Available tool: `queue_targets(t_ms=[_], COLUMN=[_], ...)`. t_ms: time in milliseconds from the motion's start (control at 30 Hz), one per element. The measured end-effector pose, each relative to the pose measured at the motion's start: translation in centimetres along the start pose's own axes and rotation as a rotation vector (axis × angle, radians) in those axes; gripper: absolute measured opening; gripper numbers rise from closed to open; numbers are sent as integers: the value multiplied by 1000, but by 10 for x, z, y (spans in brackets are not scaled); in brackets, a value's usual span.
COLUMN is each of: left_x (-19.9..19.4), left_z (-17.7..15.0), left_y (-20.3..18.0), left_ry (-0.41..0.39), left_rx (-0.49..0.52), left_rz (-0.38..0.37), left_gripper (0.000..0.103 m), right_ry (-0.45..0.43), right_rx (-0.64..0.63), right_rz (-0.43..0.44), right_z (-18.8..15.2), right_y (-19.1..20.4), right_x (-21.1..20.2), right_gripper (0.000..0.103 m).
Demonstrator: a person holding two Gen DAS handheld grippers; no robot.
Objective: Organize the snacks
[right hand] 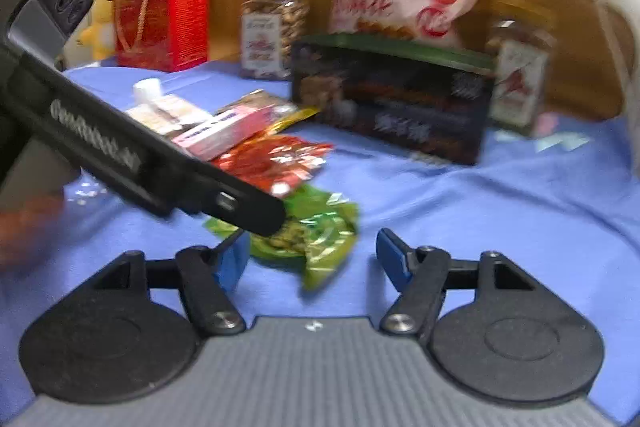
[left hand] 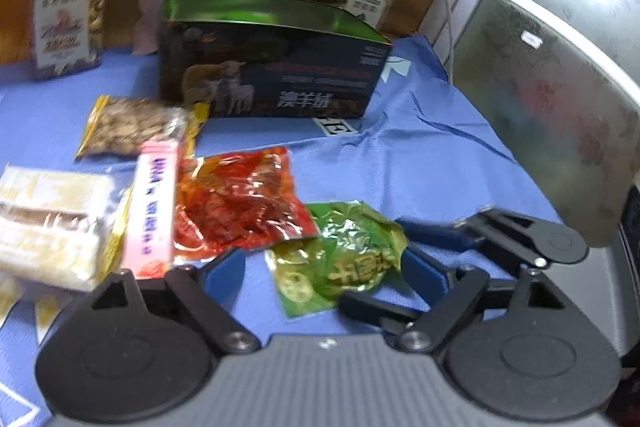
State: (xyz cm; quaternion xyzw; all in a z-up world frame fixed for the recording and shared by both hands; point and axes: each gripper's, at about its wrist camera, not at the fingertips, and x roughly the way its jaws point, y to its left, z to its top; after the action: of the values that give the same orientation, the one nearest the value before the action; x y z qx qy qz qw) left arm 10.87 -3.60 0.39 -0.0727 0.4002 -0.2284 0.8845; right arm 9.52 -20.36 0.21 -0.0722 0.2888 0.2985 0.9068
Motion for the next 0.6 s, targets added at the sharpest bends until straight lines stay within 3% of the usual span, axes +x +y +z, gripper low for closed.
queue_targets(t_ms=[67, 167, 233, 367, 433, 467, 600], left_x=[3, 4, 2, 0, -3, -2, -1], left_z=[-3, -5, -3, -6, -7, -6, -5], left_y=[-10, -16, -15, -23, -30, -34, -45], left_ry=[-3, -1, 4, 17, 16, 33, 26], left_rx=[41, 53, 26, 20, 34, 33, 82], left_rz=[29, 20, -17, -93, -168, -225, -205], left_gripper=[86, 83, 81, 76, 59, 59, 59], right_ry=[-18, -53, -71, -110, -118, -120, -112], right_rx=[10, -10, 7, 61, 88, 99, 127], right_rz=[11, -16, -34, -67, -79, -77, -89], right_z=[-1, -5, -9, -20, -26, -27, -28], right_y=[4, 10, 10, 7, 5, 4, 0], right_x=[-2, -10, -18, -37, -42, -43, -42], right_gripper=[52, 48, 41, 40, 39, 33, 33])
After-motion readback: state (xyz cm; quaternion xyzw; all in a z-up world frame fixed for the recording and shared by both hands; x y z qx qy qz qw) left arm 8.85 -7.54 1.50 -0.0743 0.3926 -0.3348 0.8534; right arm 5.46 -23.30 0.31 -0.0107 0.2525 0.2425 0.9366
